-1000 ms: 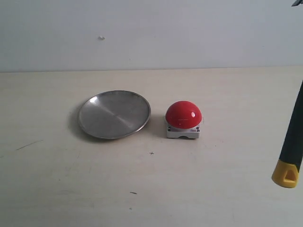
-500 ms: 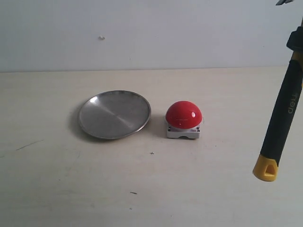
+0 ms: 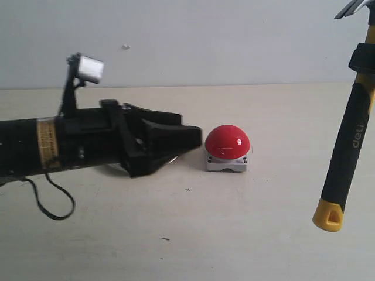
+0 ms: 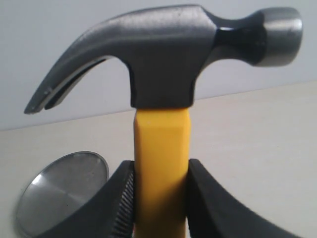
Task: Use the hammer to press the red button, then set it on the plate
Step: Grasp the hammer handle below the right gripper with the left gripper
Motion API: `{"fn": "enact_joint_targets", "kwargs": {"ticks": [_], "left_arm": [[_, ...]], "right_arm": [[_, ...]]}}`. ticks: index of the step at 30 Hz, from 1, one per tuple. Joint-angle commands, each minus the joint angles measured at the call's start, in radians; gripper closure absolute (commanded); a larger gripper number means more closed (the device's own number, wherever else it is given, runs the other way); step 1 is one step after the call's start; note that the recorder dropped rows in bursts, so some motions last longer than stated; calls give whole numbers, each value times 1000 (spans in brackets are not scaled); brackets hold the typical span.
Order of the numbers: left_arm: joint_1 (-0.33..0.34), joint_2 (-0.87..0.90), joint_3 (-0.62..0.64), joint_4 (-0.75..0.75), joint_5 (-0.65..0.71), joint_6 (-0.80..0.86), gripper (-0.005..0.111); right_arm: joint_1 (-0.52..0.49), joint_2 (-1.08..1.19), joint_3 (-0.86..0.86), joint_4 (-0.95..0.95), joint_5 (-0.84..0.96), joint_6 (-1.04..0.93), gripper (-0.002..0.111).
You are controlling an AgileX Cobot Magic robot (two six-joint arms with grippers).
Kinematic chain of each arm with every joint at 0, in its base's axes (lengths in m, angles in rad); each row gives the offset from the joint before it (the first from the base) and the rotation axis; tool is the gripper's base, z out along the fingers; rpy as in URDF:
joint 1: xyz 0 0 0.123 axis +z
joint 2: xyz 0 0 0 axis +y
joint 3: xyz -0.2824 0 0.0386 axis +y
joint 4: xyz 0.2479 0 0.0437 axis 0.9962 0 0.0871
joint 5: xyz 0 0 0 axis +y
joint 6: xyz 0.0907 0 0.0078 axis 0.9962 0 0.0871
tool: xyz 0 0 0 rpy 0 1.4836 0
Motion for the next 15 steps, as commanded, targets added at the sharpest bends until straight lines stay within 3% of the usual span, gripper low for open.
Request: {"fn": "enact_joint_targets", "kwargs": {"ticks": [1, 7, 10, 15], "left_arm": [[-121, 78, -73, -49, -101, 105, 43], [-276, 138, -158, -118, 54, 242, 43], [-359, 190, -270, -139, 181, 261, 35], [-384, 281, -381, -149, 198, 172, 31]], "right_arm": [[2, 42, -10, -7, -56, -3, 108], [2, 74, -10, 11, -69, -3, 108], [2, 74, -10, 20, -76, -3, 108], [2, 74, -10, 38, -74, -5, 108]]}}
